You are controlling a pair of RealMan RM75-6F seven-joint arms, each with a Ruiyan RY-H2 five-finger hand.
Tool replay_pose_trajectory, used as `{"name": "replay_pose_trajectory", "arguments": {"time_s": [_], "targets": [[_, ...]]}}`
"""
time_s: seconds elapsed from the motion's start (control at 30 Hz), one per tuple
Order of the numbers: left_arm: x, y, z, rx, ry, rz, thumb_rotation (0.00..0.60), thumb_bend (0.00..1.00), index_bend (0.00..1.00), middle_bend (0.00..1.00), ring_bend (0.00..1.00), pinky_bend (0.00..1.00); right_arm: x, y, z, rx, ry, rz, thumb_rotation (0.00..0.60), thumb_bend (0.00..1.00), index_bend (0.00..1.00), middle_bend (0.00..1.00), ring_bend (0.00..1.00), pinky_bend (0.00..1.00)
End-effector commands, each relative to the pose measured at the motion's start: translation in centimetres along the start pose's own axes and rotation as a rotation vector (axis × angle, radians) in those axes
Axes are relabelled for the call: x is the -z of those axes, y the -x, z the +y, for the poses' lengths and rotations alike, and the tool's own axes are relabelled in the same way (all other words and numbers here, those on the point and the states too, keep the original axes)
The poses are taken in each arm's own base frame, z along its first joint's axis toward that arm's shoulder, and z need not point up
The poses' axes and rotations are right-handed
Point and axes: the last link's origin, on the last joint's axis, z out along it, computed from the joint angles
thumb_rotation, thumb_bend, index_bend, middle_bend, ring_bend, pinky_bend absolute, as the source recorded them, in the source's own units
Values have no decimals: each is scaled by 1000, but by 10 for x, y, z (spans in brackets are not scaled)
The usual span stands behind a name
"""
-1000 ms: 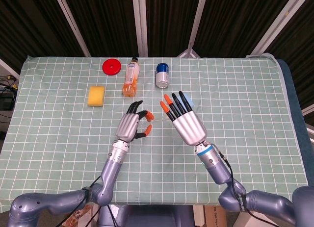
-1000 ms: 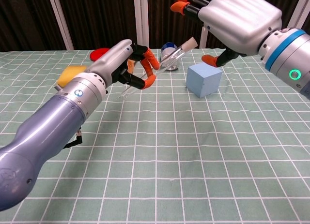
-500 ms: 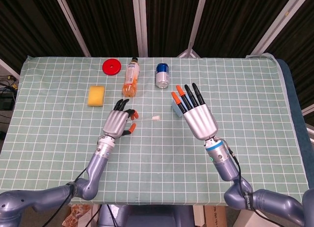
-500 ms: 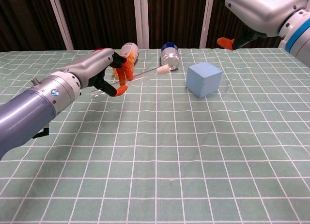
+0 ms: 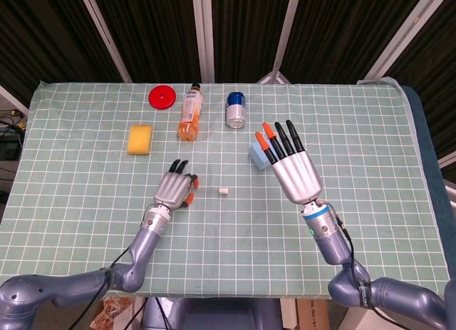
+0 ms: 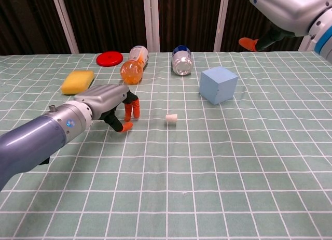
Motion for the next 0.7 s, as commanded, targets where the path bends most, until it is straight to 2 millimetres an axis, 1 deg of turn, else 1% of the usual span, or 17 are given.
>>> {"name": "replay_pose_trajectory", "arguments": {"time_s": [0.03,0.1,0.2,0.3,0.37,0.5,0.6,0.7], "targets": [[-1,2,1,-13,1,-10,600,652,460,496,72,0,1,1,0,-3,2,-3,600,357,0,0,0,0],[-1,2,1,-23,-3,-14,600,623,449,481,72,0,2,1,0,-6,1,-5,600,357,0,0,0,0],[0,0,-2,-19,-19,-14,600,547,421,443,72,0,3,2,-1,-18,2,-6,600,357,0,0,0,0],[1,-4,-6,-8,-39,-1,600,443,379,377,71,0,4,2,-2,-21,-1,-7,600,357,0,0,0,0],[1,-8,-8,13,-56,13,600,356,316,320,65,0,5,2,-2,-26,-2,-8,600,357,0,0,0,0],[4,-18,-14,65,-89,35,600,242,233,258,51,0,10,1,-1,-49,3,-12,600,359,0,0,0,0],[11,-29,-22,91,-104,55,600,215,202,212,34,0,20,0,3,-86,24,-19,600,359,0,0,0,0],[23,-45,-36,115,-114,99,600,215,197,180,26,0,36,-2,13,-131,59,-39,600,358,0,0,0,0]]}}
